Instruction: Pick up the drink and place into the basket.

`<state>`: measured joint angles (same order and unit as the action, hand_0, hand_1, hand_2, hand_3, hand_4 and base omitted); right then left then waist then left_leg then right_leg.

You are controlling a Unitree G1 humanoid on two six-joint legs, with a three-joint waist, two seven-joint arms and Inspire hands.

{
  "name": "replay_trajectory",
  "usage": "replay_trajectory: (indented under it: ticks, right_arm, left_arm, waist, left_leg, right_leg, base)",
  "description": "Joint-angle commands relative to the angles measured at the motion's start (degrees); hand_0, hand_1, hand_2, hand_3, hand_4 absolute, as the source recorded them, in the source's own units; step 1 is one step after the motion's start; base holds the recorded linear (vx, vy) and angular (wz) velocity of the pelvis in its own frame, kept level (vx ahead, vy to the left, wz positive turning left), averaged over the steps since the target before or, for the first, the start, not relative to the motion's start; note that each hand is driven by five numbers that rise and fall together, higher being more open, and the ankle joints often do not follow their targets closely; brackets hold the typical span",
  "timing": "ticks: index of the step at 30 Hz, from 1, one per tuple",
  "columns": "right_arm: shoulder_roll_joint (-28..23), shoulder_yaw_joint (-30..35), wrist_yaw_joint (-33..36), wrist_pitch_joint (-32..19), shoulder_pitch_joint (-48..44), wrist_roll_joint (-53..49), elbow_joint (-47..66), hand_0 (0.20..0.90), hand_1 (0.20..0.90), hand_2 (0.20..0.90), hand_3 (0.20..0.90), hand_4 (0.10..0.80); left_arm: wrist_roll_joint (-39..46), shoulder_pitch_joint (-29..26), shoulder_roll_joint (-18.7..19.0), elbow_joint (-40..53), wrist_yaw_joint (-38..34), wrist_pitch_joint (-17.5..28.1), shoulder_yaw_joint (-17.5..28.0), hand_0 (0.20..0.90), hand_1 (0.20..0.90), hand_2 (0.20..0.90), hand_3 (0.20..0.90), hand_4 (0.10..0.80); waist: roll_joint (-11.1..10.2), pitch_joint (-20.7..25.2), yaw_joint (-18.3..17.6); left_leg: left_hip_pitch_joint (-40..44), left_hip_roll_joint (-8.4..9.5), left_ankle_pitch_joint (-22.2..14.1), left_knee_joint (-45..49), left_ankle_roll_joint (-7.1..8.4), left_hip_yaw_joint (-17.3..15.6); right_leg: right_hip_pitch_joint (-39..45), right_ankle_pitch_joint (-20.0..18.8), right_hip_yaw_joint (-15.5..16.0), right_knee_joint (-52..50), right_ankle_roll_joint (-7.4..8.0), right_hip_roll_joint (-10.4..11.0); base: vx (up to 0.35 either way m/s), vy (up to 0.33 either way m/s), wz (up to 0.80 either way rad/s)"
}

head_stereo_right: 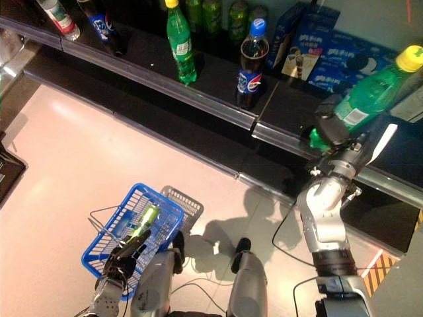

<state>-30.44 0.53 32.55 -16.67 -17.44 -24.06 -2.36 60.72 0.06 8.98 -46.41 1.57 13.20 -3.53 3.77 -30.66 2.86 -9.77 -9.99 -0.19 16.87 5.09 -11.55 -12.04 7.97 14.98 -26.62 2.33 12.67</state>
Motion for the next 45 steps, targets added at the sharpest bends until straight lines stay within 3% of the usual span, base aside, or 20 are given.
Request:
replay_trajectory:
  ticks: [1,11,18,30,45]
  right_arm:
    - [-2.5,0.6,-8.8,-9.6,-5.8,3.5,13.3,0.3,0.3,0.3,0.2,0.1]
    - [-0.5,-5.7,-23.1,-4.7,-5.5,-6.4,22.7,0.3,0.3,0.3,0.2,0.1]
    - [2.4,-12.2,-26.0,-0.4,-5.6,-9.5,25.8,0.3,0.3,0.3,0.2,0.1]
    - [6.3,-23.2,-22.4,1.6,-8.9,-8.2,26.6,0.3,0.3,0.3,0.2,0.1]
    - [11.4,-32.0,-12.7,6.7,-13.1,-5.0,11.3,0.3,0.3,0.3,0.2,0.1]
  left_arm:
    - [-1.4,4.4,5.3,13.2,5.7,11.2,3.5,0.3,0.3,0.3,0.2,0.1]
    - [-4.6,7.4,7.1,25.9,8.9,12.4,2.4,0.3,0.3,0.3,0.2,0.1]
    - [-5.7,8.3,8.8,34.4,11.9,13.6,-0.8,0.3,0.3,0.3,0.2,0.1]
    - [-4.8,7.8,13.1,49.0,13.1,12.5,-5.7,0.3,0.3,0.3,0.2,0.1]
    - [-5.1,4.5,18.2,62.9,23.2,6.3,-12.7,0.3,0.3,0.3,0.2,0.1]
  waist:
    - [-2.0,9.3,0.1]
    - [-1.8,13.3,2.4]
    - [-1.3,12.5,4.5]
    - [-0.3,9.5,8.1]
    - [0.6,9.2,13.1]
  left_leg:
    - [0.4,-3.21,4.8,8.2,2.57,2.4]
    - [4.9,-2.19,6.3,4.0,2.9,3.0]
    - [4.8,-1.39,6.5,2.9,2.77,4.9]
    - [2.5,0.41,7.6,2.1,2.71,8.8]
    - [1.0,3.72,7.0,3.2,2.14,13.7]
  right_leg:
    - [7.2,-0.9,0.4,4.9,-1.55,-1.0]
    - [13.7,-1.5,0.6,10.0,-0.95,-1.5]
    - [14.5,-1.7,1.7,10.0,-0.73,-1.1]
    - [14.5,-2.4,4.6,10.0,-0.09,0.2]
    - [16.7,-3.2,9.0,10.4,0.86,2.0]
  base:
    - [0.094,0.055,-0.02]
    - [0.074,0.055,0.01]
    - [0.009,0.037,0.12]
    - [-0.035,0.005,0.22]
    - [0.024,0.0,0.18]
